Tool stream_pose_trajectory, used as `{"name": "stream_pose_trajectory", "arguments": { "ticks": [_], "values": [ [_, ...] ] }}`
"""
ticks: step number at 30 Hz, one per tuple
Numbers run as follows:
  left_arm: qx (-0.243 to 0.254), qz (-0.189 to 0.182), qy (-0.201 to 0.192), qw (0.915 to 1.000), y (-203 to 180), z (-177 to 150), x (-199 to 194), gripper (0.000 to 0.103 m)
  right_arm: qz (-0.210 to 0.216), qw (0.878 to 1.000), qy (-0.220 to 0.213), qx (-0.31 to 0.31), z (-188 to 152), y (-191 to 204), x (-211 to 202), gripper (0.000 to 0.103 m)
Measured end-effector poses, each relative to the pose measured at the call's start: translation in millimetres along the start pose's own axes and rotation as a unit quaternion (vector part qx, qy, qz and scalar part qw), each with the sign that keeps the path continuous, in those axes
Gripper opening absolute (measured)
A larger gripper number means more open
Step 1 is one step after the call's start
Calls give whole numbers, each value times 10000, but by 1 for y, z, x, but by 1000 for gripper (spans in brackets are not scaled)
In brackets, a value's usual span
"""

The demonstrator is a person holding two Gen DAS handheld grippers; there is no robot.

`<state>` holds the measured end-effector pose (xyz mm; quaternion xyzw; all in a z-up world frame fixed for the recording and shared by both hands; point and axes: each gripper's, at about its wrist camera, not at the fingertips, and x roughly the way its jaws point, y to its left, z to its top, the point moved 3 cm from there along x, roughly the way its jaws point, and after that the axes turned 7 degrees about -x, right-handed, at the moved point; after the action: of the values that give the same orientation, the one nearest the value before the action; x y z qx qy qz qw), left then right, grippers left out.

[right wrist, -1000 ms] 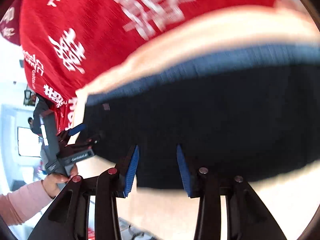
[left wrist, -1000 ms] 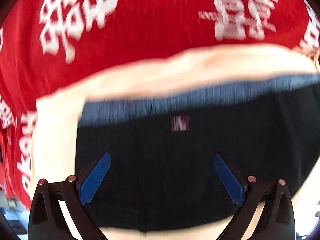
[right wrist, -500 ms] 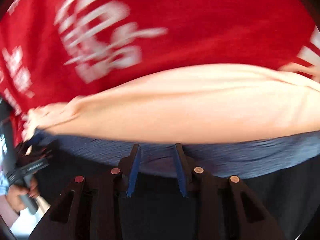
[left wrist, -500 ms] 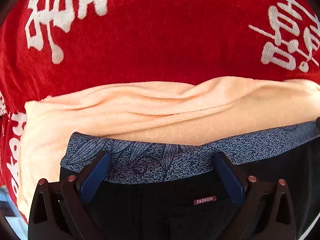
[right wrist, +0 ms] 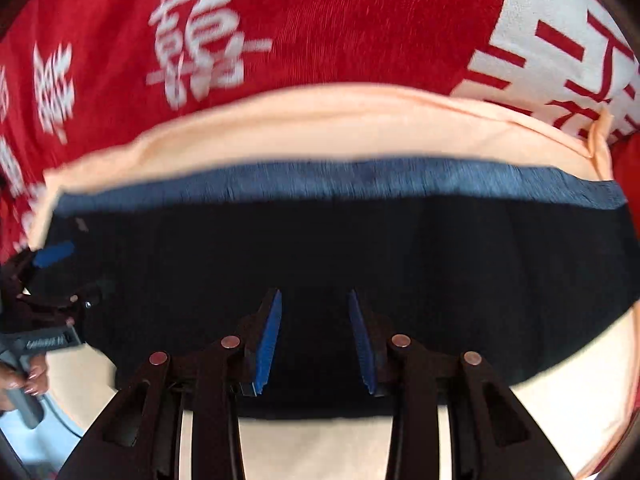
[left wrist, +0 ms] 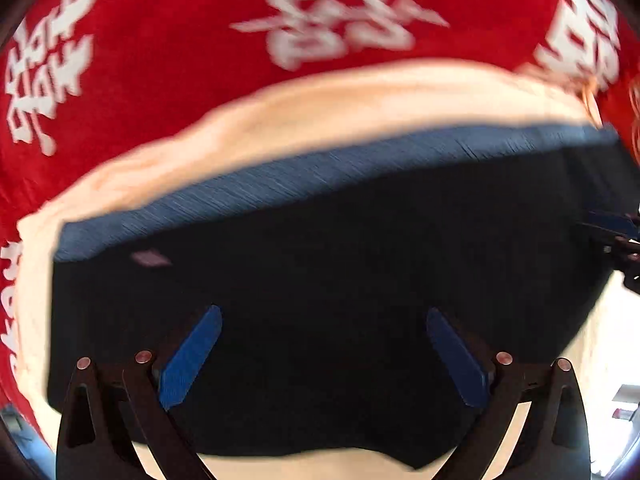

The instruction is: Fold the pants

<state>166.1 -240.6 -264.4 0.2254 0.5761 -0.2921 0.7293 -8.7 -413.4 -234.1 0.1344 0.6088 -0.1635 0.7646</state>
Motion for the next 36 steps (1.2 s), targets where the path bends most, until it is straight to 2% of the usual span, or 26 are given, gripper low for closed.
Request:
{"name": "stream_pose_trajectory", "arguments": {
  "ticks": [1, 2, 3, 6, 9, 11, 12, 14, 16, 18, 20, 23, 31, 36],
  "values": [
    [19, 6, 134, 9999, -10, -12, 6, 103, -18, 10000, 66, -40, -5, 3, 4, 38],
    [8, 58, 68, 10000, -14, -21, 6, 103, -42, 9999, -129, -96, -11, 2, 1, 39],
    [-10, 183, -247, 9995, -16, -29, -1, 103, -116, 9995, -209, -220, -16, 5, -1, 39],
    [132, 279, -297, 9991, -17, -36, -6, 103, -235, 9986, -242, -397, -24, 10, -6, 39],
    [-6, 293, -92, 9995, -19, -34, -9, 103, -34, 9997, -221, -67, -25, 5, -7, 39],
    [49, 474, 23, 9989, -22, -32, -14, 103, 168, 9998, -15, 89, -28, 2, -13, 39],
    [93, 537, 64, 9985, -36, -34, -21, 103, 299, 9994, 66, 181, -38, 2, -19, 39],
    [25, 440, 120, 9990, -38, -36, -37, 103, 631, 9970, 195, 393, -52, 1, -31, 40],
    [-94, 317, 215, 9992, -37, -39, -53, 103, 817, 9948, 277, 540, -63, -1, -42, 45],
    [-253, 262, 287, 9989, -40, -47, -79, 103, 868, 9927, 385, 742, -71, -10, -54, 55],
    [-450, 191, 329, 9983, -50, -54, -103, 103, 919, 9901, 415, 980, -77, -19, -66, 59],
    [-676, 66, 487, 9965, -54, -62, -124, 103, 1064, 9846, 440, 1316, -82, -35, -86, 73],
    [-717, 27, 845, 9938, -101, -81, -158, 103, 1195, 9796, 559, 1516, -99, -73, -122, 75],
    [-835, 43, 791, 9934, -139, -76, -184, 103, 1296, 9793, 515, 1465, -102, -103, -151, 75]
  ]
}}
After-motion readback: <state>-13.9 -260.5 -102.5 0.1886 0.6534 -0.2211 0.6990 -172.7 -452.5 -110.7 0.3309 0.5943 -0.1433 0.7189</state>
